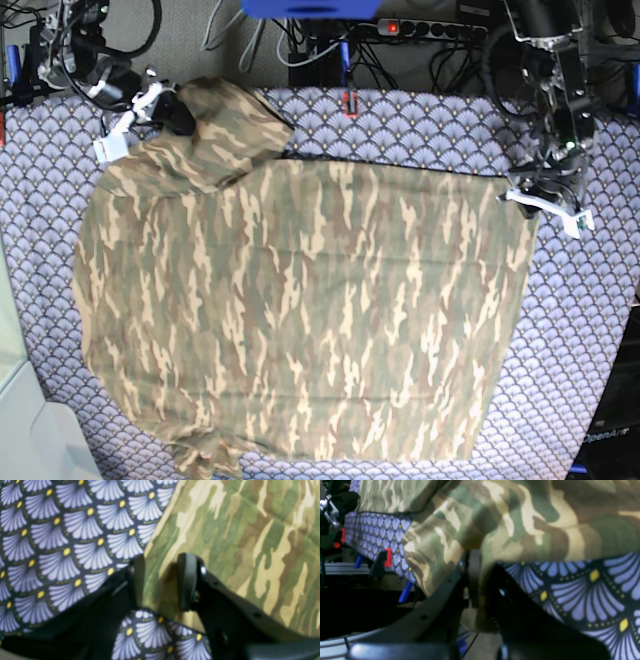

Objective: Fold the T-shirt properly
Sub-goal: 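Grasp the shirt's shoulder edges with both grippers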

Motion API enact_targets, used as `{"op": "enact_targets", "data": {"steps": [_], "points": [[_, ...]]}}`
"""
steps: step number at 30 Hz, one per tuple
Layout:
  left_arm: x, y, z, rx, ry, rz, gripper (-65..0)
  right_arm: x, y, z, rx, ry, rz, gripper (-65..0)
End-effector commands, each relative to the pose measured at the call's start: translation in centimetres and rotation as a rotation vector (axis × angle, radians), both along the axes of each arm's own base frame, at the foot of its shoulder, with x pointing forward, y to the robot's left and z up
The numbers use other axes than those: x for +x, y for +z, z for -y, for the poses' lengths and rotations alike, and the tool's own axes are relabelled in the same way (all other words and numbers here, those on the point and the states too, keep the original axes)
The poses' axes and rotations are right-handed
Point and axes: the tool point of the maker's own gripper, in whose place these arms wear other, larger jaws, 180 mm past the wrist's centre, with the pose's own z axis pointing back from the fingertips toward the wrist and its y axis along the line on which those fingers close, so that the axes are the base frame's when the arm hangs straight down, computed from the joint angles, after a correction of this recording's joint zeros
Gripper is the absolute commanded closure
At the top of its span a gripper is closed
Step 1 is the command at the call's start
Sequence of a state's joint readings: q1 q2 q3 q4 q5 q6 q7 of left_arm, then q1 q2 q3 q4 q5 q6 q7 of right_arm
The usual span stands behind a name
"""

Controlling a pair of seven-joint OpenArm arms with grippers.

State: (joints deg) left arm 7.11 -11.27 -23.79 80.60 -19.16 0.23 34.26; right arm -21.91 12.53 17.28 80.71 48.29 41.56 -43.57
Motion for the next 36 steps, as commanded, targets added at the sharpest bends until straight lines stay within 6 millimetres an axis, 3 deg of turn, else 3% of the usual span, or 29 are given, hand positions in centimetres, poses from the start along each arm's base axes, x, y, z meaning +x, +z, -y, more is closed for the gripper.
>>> {"op": "enact_targets", "data": {"steps": [1,9,13,25,31,36], "points": [[0.5,0.8,-0.5,0.015,0.001,0.018,-22.2,-2.5,-2.2,0.7,-0.092,0.06,-0.123,0.0],[-0.2,0.4,0.1,0.0,0.004,0.008,-22.2,-1.8,-2.0,0.7,-0.092,0.062,-0.111,0.0],[-1.2,1.0,-1.0,0.006,0.048,0.023,-22.2,-1.7,-2.0,0.7,-0.092,0.062,-0.11,0.0],[-1.3,0.6,-0.5,-0.004,0.048,0.017,-22.2,-1.9,-2.1,0.1,-0.092,0.096,-0.114,0.0],[-2.1,-2.0,-0.3,-0.048,0.067,-0.047,-22.2,-1.9,-2.1,0.1,-0.092,0.096,-0.114,0.0],[-2.0,-3.5,1.8,-0.065,0.012,-0.085,-21.8,-1.9,-2.1,0.1,-0.092,0.096,-0.114,0.0]]}}
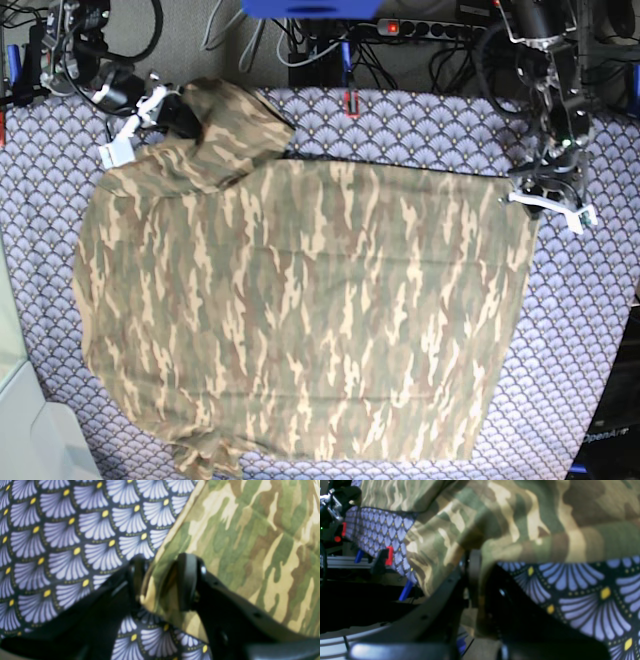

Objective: Fold the T-shirt properly
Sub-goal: 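Grasp the shirt's shoulder edges with both grippers, then lift the shirt's shoulder edge with both grippers and pull it taut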

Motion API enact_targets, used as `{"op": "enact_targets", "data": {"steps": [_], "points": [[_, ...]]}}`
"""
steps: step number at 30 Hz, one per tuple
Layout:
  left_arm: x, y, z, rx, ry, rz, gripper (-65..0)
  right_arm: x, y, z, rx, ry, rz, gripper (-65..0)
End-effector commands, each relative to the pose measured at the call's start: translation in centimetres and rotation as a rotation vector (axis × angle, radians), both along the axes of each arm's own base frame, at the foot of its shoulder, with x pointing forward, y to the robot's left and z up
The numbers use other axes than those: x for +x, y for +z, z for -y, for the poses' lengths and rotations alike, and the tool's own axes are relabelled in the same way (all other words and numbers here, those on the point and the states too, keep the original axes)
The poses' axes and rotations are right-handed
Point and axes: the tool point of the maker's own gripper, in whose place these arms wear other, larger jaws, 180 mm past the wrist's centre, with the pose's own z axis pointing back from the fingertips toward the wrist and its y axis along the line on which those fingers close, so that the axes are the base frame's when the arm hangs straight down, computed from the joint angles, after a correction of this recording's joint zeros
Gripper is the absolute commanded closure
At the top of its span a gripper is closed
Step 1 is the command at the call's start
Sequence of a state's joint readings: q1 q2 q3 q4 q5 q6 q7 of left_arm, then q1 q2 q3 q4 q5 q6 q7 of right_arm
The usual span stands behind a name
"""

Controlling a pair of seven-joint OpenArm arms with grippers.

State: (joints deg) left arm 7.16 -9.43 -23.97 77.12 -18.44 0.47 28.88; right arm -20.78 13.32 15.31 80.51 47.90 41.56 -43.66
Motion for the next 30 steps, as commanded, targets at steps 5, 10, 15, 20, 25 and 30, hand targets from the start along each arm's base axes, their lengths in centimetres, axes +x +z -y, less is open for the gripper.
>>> {"op": "enact_targets", "data": {"steps": [5,10,15,20,25,30], "points": [[-1.7,-2.6,3.3,-0.092,-0.045,-0.116,-21.6,-2.4,-2.1,0.8,-0.091,0.057,-0.118,0.0],[-2.4,-3.0,3.9,-0.101,-0.049,-0.126,-12.1,-2.4,-2.1,0.8,-0.091,0.057,-0.118,0.0],[-2.7,-3.1,3.9,-0.102,-0.048,-0.13,-4.5,-2.4,-2.1,0.8,-0.091,0.057,-0.118,0.0],[-2.7,-3.1,4.0,-0.102,-0.05,-0.132,-4.3,-2.4,-2.1,0.8,-0.091,0.057,-0.118,0.0],[-2.9,-1.3,4.0,-0.074,-0.069,-0.091,-1.4,-2.0,-1.8,0.9,-0.095,0.054,-0.103,0.0],[-3.7,1.0,3.9,-0.028,-0.097,-0.047,-1.4,-1.8,-1.6,1.9,-0.113,0.047,-0.096,0.0]]}}
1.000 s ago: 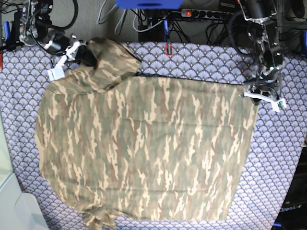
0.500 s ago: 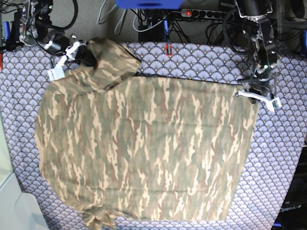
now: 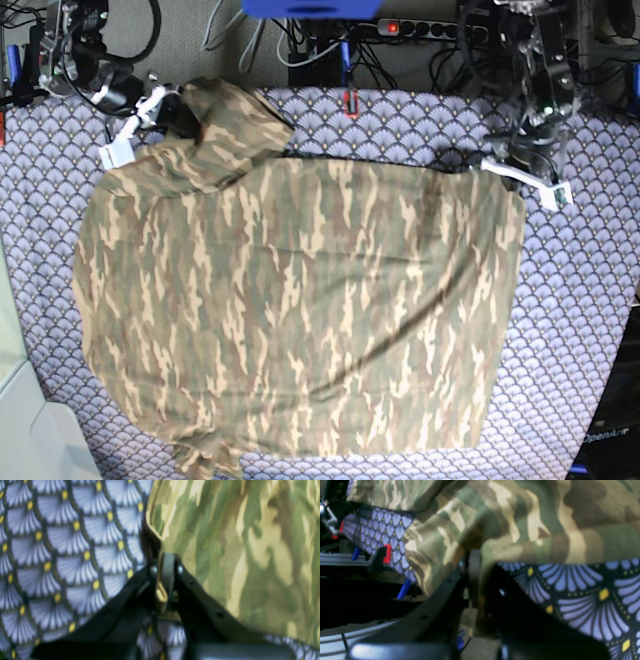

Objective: Fold the T-shirt properly
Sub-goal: 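Lift the shirt's shoulder edge with both grippers and pull it taut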

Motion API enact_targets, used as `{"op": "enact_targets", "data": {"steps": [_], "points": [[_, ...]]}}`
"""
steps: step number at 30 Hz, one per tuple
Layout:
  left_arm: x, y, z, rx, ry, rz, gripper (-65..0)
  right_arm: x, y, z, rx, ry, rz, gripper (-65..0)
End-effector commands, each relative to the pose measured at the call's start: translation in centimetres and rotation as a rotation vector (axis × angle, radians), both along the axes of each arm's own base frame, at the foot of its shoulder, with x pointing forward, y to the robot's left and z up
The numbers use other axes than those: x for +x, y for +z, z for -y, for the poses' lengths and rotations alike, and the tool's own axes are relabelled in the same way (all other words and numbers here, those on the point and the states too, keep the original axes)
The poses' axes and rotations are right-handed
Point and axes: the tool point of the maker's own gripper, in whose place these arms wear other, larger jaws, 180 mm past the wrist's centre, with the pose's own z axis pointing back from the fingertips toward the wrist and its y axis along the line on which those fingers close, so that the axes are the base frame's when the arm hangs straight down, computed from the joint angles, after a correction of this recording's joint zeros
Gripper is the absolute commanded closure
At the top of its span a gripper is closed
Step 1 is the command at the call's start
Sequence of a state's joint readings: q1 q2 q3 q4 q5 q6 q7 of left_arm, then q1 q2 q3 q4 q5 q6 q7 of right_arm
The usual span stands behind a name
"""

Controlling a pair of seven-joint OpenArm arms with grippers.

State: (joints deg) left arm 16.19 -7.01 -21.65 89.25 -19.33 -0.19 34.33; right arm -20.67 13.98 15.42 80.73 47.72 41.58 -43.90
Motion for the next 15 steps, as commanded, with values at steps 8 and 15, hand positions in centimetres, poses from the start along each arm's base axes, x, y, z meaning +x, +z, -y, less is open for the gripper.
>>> {"op": "enact_targets", "data": {"steps": [8,15], "points": [[-1.7,0.0,-1.2,0.04,-0.008,-0.033,-1.4,-3.3,-1.9,3.1,-0.116,-0.008,-0.124,0.0],[-3.7,-0.6,-2.2,0.069,-0.022,-0.081,-1.4,-4.7,0.6,2.9,-0.155,0.024,-0.048,0.0]]}}
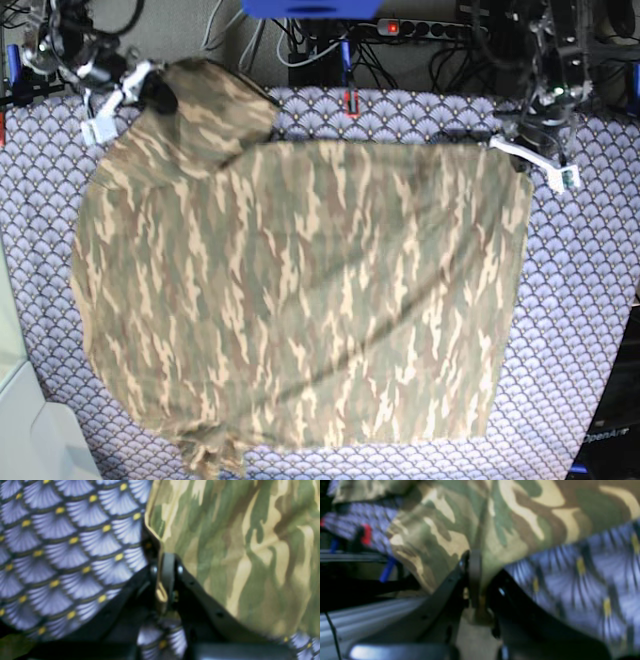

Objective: Fold the T-shirt properly
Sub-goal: 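Lift the shirt's shoulder edge with both grippers and pull it taut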

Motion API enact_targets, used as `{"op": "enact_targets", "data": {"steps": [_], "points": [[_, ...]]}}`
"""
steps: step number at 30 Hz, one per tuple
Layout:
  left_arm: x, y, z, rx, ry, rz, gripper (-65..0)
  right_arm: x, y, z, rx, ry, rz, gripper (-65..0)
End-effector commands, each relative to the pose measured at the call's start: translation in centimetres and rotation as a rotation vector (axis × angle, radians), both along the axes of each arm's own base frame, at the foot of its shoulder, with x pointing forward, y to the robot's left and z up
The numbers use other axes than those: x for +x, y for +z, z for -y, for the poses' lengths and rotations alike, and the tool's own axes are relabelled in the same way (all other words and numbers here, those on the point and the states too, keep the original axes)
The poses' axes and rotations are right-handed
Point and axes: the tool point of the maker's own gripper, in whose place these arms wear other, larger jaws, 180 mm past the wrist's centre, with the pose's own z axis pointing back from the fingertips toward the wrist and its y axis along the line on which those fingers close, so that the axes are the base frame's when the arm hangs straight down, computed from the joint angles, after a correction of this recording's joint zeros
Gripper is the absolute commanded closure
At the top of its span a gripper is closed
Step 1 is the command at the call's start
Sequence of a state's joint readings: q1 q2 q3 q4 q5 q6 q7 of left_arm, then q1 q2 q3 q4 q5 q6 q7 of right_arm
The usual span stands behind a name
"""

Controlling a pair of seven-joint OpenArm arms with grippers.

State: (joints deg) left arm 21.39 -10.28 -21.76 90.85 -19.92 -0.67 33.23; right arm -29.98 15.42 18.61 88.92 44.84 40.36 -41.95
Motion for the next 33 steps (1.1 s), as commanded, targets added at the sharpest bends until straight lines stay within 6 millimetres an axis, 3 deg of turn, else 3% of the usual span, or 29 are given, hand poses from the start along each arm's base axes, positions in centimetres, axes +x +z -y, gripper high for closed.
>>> {"op": "enact_targets", "data": {"steps": [1,10,16,20,23,33], "points": [[-1.0,-0.3,-0.5,0.016,0.003,-0.042,-1.4,-0.8,0.2,0.3,-0.045,0.033,-0.019,0.0],[-3.0,1.7,0.3,0.038,-0.037,-0.052,-1.4,-2.2,1.1,0.0,-0.06,0.055,-0.016,0.0],[-4.2,1.6,0.6,0.032,-0.05,-0.096,-1.4,-2.4,1.5,2.5,-0.101,-0.008,-0.011,0.0],[-5.0,1.6,0.0,0.054,-0.056,-0.117,-1.3,-2.1,3.0,3.9,-0.145,-0.033,0.027,0.0],[-5.2,2.3,-0.4,0.069,-0.06,-0.11,-1.3,-2.1,4.2,3.9,-0.161,-0.039,0.057,0.0],[-3.3,6.2,0.6,0.103,-0.098,-0.005,-1.3,-0.2,8.5,1.7,-0.194,0.027,0.191,0.0]]}}
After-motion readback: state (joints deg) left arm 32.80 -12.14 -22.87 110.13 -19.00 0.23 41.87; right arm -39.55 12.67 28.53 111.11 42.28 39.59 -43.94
